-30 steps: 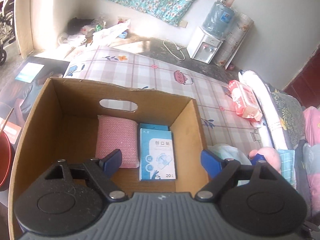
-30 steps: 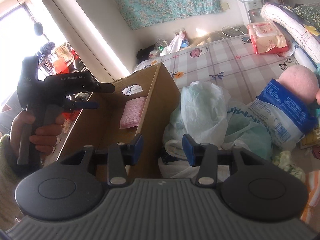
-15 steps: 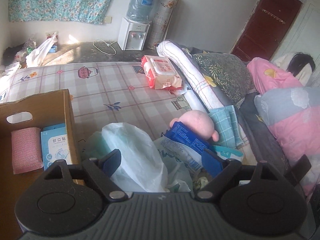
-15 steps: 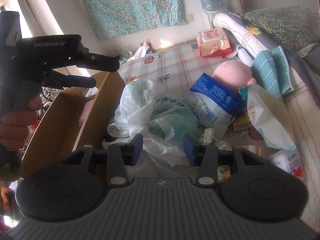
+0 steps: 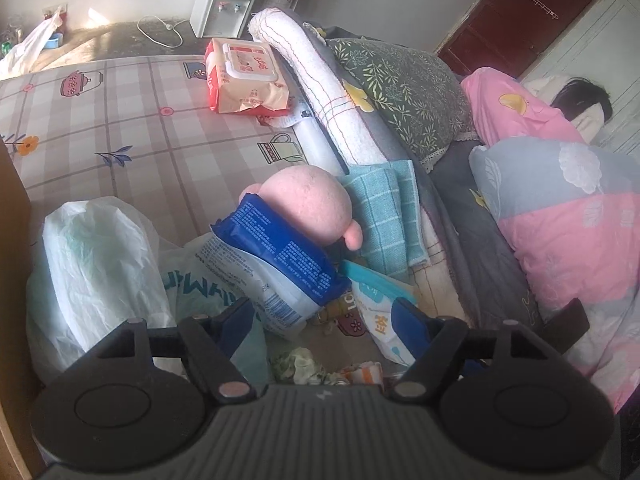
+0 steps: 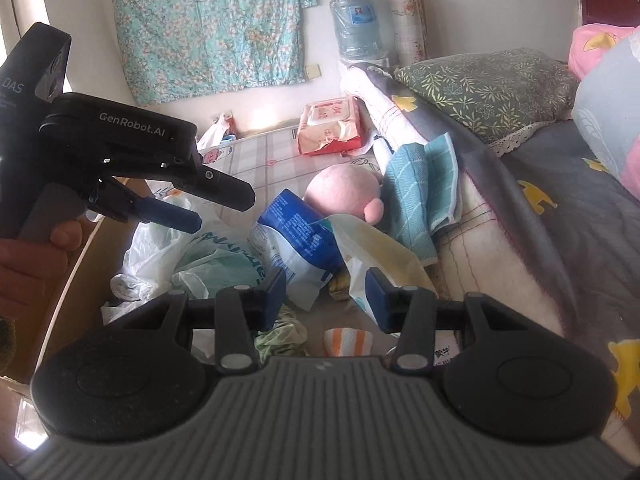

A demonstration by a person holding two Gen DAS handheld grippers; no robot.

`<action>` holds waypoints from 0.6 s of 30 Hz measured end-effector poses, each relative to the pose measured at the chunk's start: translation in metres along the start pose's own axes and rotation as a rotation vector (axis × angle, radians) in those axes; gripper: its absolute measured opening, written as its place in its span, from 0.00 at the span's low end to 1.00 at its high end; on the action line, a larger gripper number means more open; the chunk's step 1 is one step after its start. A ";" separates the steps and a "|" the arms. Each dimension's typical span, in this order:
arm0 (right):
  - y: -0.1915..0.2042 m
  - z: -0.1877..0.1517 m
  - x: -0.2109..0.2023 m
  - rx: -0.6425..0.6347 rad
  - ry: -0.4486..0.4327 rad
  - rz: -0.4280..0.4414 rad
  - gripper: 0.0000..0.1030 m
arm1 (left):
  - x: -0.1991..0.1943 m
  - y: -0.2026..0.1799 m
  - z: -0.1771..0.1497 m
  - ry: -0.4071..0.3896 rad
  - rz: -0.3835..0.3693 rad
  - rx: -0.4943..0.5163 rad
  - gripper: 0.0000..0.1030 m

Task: Organize soft objects
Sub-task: 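Reach the left tool to the white tissue pack and grasp it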

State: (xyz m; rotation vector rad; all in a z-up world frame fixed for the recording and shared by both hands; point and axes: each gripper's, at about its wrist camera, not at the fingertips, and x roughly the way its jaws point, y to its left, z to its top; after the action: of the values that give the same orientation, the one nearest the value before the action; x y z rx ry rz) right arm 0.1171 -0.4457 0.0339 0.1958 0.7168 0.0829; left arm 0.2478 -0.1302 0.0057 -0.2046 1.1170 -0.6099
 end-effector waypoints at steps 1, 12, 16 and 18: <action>-0.006 -0.003 0.001 0.002 0.004 -0.018 0.42 | 0.007 -0.004 0.000 0.023 -0.029 -0.008 0.74; -0.035 -0.026 0.005 0.053 0.046 -0.079 0.42 | 0.085 -0.052 -0.007 0.169 -0.043 -0.019 0.76; -0.040 -0.031 0.004 0.074 0.053 -0.081 0.42 | 0.098 -0.050 -0.009 0.168 -0.008 -0.077 0.55; -0.041 -0.033 0.003 0.078 0.052 -0.082 0.42 | 0.101 -0.045 -0.010 0.179 -0.007 -0.104 0.42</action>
State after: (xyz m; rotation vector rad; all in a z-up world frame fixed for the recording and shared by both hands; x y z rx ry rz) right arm 0.0979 -0.4809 -0.0006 0.2389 0.7798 -0.0183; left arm 0.2523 -0.2220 -0.0571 -0.2474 1.3229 -0.5849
